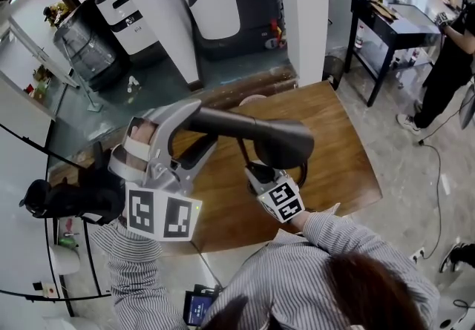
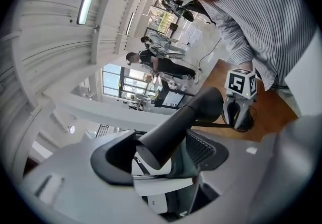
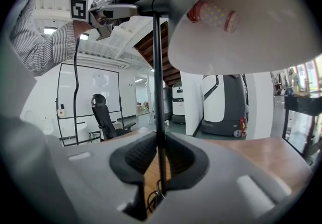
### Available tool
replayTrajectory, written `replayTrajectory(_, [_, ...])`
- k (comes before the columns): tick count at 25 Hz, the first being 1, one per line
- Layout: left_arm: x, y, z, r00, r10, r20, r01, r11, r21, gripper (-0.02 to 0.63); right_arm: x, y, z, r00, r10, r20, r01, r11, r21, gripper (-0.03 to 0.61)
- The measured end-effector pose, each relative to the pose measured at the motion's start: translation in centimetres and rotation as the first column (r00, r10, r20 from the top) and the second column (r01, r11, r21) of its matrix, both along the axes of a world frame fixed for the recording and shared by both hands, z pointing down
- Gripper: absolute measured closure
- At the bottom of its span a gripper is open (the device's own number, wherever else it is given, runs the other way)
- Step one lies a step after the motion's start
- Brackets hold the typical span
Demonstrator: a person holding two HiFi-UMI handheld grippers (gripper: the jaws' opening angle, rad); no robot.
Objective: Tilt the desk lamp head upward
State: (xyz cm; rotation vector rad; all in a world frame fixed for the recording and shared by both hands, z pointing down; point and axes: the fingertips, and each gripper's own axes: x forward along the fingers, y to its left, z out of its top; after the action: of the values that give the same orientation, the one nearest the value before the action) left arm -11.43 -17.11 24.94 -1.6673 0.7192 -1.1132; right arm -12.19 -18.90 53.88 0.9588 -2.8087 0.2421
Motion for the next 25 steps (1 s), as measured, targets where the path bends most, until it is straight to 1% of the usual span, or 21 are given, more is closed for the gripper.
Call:
replayTrajectory(8, [-0.3, 0.0, 0.0, 0.999, -0.021, -0.030, 0.021, 1.000, -0.003, 0.296, -0.1, 0.0, 0.1, 1.000, -0.015, 0.002, 0.015, 1.000, -0.004, 0.527])
replayTrajectory(12, [-0.6, 0.1, 0.1, 0.996, -0.034, -0.079, 0.035, 0.999, 0.000, 0.299, -0.2, 0.1, 0.1, 1.000, -0.021, 0.003, 0.021, 1.000, -0.005, 0.527])
replayTrajectory(16, [-0.8, 0.4, 0.3, 0.993, -0.043, -0.109, 0.044, 0.999, 0.006, 0.299, -0.2, 0.3, 0.2, 1.000, -0.030, 0.001, 0.030, 1.000, 0.000, 0.527])
replayTrajectory(25, [-1.1, 0.2, 0.4, 0.976, -0.053, -0.209, 0.058, 0.998, 0.016, 0.301, 0.0, 0.0, 0.0, 0.999, -0.041, -0.002, 0.041, 0.999, -0.012, 0.527])
